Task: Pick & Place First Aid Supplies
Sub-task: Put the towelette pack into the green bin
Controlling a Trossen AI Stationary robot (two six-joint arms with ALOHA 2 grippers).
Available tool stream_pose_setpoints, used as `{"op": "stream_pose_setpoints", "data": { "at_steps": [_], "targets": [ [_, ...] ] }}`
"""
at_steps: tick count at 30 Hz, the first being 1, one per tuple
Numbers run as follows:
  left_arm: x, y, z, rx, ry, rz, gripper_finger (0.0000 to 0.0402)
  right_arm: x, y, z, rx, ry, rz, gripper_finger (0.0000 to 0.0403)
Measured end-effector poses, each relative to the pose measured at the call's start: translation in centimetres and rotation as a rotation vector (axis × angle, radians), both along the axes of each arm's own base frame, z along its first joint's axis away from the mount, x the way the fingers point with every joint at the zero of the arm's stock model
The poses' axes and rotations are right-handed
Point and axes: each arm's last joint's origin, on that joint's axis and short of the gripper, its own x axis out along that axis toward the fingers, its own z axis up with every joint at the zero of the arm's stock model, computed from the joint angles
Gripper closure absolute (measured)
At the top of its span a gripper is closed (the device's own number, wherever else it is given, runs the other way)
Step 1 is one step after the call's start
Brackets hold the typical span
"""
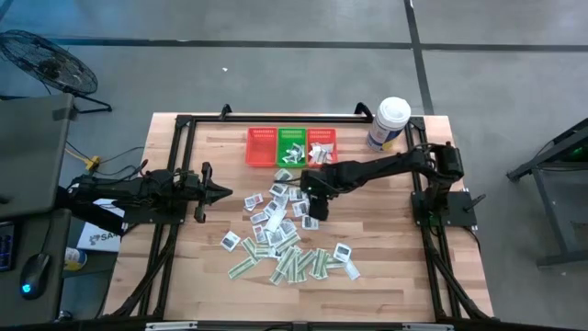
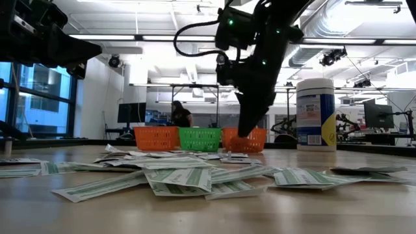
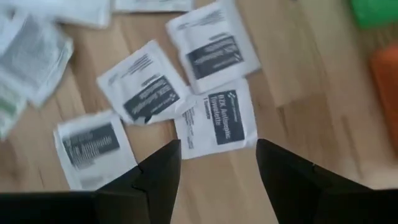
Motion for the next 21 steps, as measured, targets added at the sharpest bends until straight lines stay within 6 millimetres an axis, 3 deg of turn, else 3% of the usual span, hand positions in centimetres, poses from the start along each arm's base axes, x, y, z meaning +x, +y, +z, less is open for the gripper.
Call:
{"op": "stream_pose_setpoints", "data": {
  "at_steps": [6, 21],
  "targets": [
    [0.0, 0.0, 0.0, 0.0, 0.0, 0.0, 0.04, 0.2, -0.2, -0.5, -0.056, -0.014, 0.208, 0.0201],
    [0.0, 0.0, 0.0, 0.0, 0.0, 0.0, 0.04, -0.7, -0.4, -4.0, -0.036, -0.07, 0.218, 0.0202]
  ]
}}
